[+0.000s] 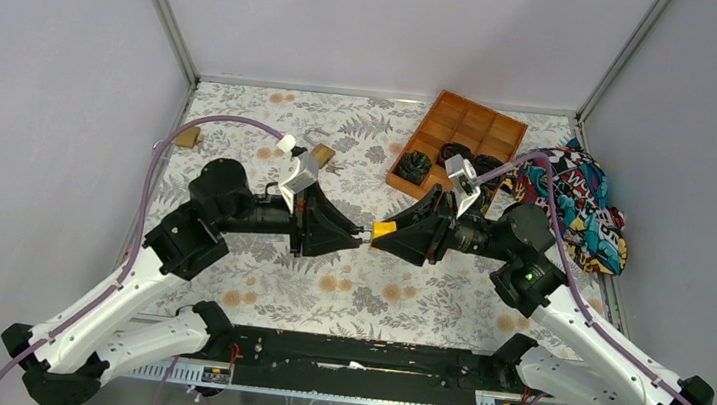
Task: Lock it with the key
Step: Lock the lock.
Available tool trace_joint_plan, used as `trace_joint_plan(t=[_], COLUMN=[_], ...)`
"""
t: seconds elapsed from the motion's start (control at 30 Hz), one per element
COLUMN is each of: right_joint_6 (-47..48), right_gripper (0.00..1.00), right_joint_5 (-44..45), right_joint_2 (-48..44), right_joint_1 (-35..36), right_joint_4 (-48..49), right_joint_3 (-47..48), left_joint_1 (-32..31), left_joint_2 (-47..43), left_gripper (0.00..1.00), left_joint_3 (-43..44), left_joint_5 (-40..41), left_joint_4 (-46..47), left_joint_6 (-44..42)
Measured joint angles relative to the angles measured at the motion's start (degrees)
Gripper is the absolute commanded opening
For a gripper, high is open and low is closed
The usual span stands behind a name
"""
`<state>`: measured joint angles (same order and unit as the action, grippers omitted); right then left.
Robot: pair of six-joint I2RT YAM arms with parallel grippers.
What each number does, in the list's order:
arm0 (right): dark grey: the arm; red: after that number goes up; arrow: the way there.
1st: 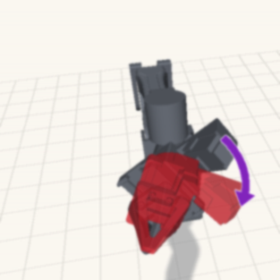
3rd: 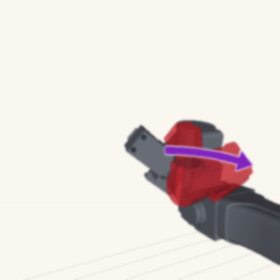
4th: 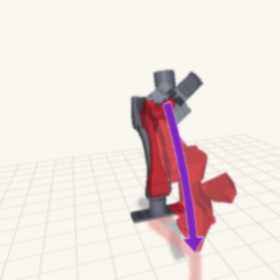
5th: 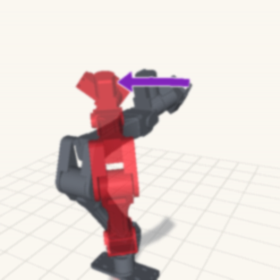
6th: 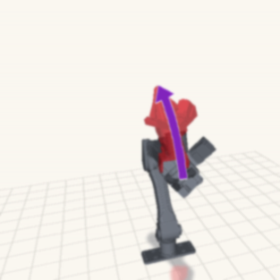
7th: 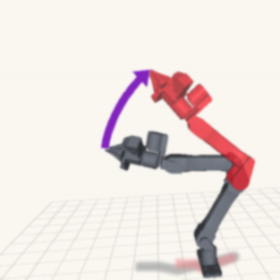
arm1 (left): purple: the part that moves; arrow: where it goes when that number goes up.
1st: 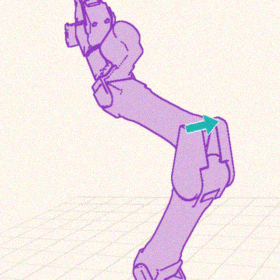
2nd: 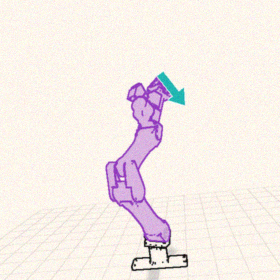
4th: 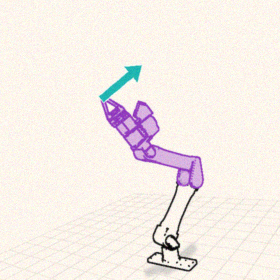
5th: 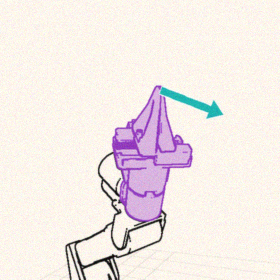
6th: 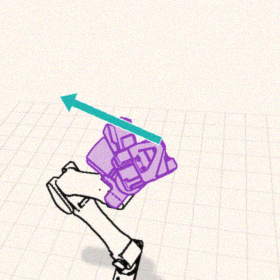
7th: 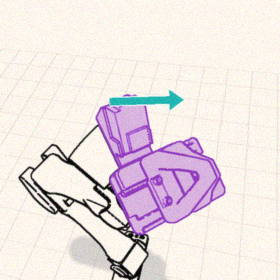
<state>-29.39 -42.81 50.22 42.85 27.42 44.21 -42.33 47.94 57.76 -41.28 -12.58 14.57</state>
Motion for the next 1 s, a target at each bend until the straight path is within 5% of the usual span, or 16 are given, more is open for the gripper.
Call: trace_joint_plan(t=[0.13, 0.23, 0.3, 0.6, 1.0], right_joint_6=[0.3, 0.9, 1.0, 1.5, -2.5], right_gripper=[0.00, 0.00, 0.00, 0.00, 0.00], right_joint_5=[-0.3, -0.3, -0.9, -0.4, 2.5], right_joint_2=[0.4, 0.4, 0.4, 0.4, 3.2], right_joint_1=[0.0, 0.0, 0.0, 0.0, -1.3], right_joint_4=[-1.4, -2.3, -2.4, -2.4, 6.4], right_joint_3=[0.0, 0.0, 0.0, 0.0, -2.0], left_joint_1=[0.0, 0.0, 0.0, 0.1, 0.4], left_joint_2=[0.4, 0.4, 0.5, 0.5, -1.0], left_gripper=[0.44, 0.10, 0.00, 0.00, 0.00], left_joint_3=[0.0, 0.0, 0.0, -0.9, -8.7], left_joint_5=[-1.6, -2.5, -2.2, -2.3, 3.9], left_joint_4=[1.5, 1.9, 1.9, 3.3, 18.4], left_joint_6=[0.5, 0.8, 0.6, 1.2, 6.3])
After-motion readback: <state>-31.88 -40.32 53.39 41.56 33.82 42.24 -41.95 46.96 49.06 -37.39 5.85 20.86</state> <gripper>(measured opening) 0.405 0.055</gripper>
